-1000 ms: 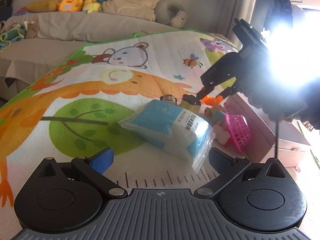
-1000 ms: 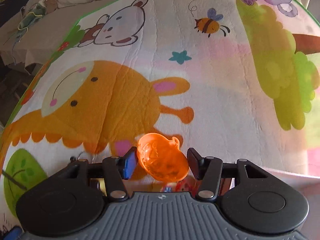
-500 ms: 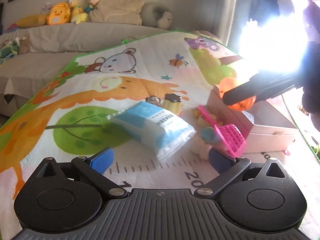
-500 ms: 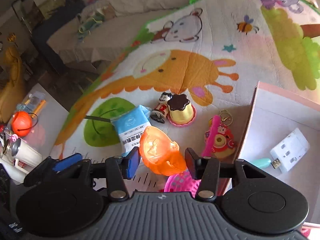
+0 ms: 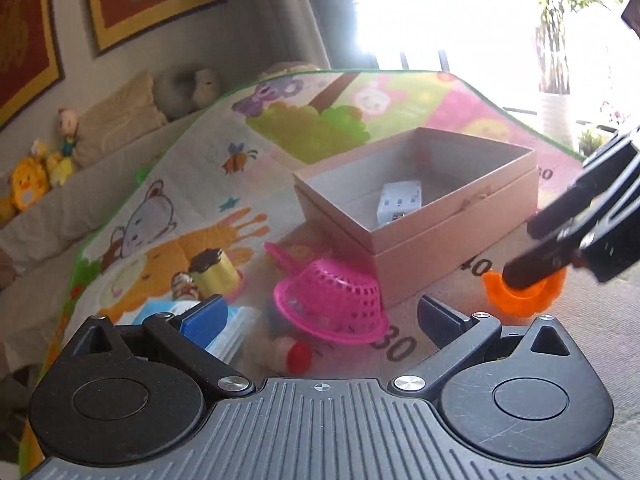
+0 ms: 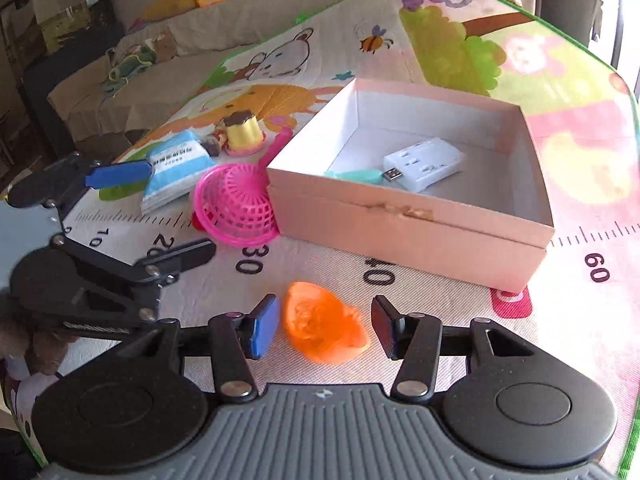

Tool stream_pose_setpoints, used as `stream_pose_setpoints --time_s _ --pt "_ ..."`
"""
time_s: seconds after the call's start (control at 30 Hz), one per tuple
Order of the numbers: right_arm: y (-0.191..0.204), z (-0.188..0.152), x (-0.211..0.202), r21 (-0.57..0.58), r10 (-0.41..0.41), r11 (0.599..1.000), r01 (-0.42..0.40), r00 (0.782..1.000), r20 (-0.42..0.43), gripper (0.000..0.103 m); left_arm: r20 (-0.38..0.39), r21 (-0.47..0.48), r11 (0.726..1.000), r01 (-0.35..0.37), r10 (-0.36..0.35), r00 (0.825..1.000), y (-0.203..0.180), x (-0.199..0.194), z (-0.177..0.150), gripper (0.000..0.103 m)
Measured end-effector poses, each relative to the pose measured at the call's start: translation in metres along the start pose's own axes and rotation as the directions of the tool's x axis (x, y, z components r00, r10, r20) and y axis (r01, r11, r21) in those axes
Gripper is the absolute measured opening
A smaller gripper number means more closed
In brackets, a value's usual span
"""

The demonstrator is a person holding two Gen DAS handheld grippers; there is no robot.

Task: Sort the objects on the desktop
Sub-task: 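Lift the orange toy with the right gripper and set it on the mat, then grasp the pink strainer by its rim with the left gripper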

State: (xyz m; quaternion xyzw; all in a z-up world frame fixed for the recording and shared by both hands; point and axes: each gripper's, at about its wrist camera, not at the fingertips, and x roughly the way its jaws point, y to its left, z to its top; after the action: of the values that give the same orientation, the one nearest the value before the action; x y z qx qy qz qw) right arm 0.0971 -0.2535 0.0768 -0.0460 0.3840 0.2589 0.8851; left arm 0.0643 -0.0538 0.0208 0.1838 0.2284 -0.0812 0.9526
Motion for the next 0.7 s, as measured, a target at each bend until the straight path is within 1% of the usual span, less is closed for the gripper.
stream_pose_setpoints --time_s 0.03,0.07,0.13,0.23,0.27,0.3,0.33,0.37,0.43,0.5,0.53,0.6,0.67,0.7 --pt "-0.005 0.002 -0.007 0.008 -0.023 1.0 0.023 0.999 0.042 0.06 -0.001 0.018 1.0 -0.016 0.016 1.0 -0.004 0.006 0.002 0.103" --pt "-0.01 0.003 -0.013 0.014 -0.048 0.999 0.048 0.996 0.074 0.066 -0.003 0.027 0.999 -0.019 0.019 1.0 -0.008 0.012 0.004 0.103" --pt "-0.019 0.007 -0.021 0.032 -0.108 0.994 0.105 0.985 0.132 0.071 -0.013 0.044 0.999 -0.012 0.012 1.0 -0.012 0.023 0.008 0.103" --pt "-0.037 0.011 -0.025 0.082 -0.165 0.985 0.153 0.971 0.171 0.076 -0.024 0.077 0.997 -0.009 0.011 1.0 -0.016 0.033 0.008 0.101" --pt "-0.041 0.012 -0.024 0.1 -0.177 0.982 0.161 0.968 0.177 0.078 -0.033 0.079 0.997 -0.001 0.004 0.999 -0.015 0.035 0.008 0.09" --pt "-0.047 0.015 -0.022 0.122 -0.187 0.978 0.166 0.965 0.184 0.079 -0.042 0.073 0.997 -0.012 0.015 0.999 -0.013 0.037 0.007 0.083" --pt "-0.052 0.016 -0.019 0.141 -0.196 0.975 0.171 0.962 0.191 0.08 -0.046 0.063 0.998 -0.018 0.021 0.999 -0.009 0.038 0.006 0.079" --pt "-0.058 0.019 -0.013 0.163 -0.206 0.971 0.176 0.96 0.192 0.08 -0.05 0.048 0.999 -0.01 0.013 0.999 -0.005 0.038 0.006 0.077" --pt "-0.067 0.025 0.001 0.192 -0.215 0.965 0.181 0.962 0.169 0.08 -0.058 0.008 1.0 0.012 -0.011 0.998 0.005 0.035 0.005 0.077" --pt "-0.073 0.031 0.019 0.213 -0.218 0.959 0.186 0.966 0.138 0.08 -0.065 -0.027 1.0 0.012 -0.013 0.998 0.012 0.029 0.001 0.077" --pt "-0.073 0.034 0.026 0.217 -0.227 0.957 0.195 0.965 0.13 0.082 -0.065 -0.045 0.999 0.007 -0.01 0.998 0.017 0.023 -0.001 0.077" --pt "-0.068 0.037 0.034 0.206 -0.251 0.953 0.223 0.96 0.121 0.082 -0.046 -0.089 0.996 0.008 -0.012 0.999 0.026 0.006 -0.005 0.077" --pt "-0.065 0.038 0.036 0.203 -0.219 0.96 0.191 0.967 0.126 0.082 -0.005 -0.128 0.991 0.026 -0.027 1.0 0.035 -0.015 -0.008 0.077" --pt "-0.063 0.038 0.036 0.202 -0.186 0.967 0.157 0.974 0.129 0.082 0.017 -0.148 0.988 0.048 -0.046 0.999 0.04 -0.025 -0.009 0.077"
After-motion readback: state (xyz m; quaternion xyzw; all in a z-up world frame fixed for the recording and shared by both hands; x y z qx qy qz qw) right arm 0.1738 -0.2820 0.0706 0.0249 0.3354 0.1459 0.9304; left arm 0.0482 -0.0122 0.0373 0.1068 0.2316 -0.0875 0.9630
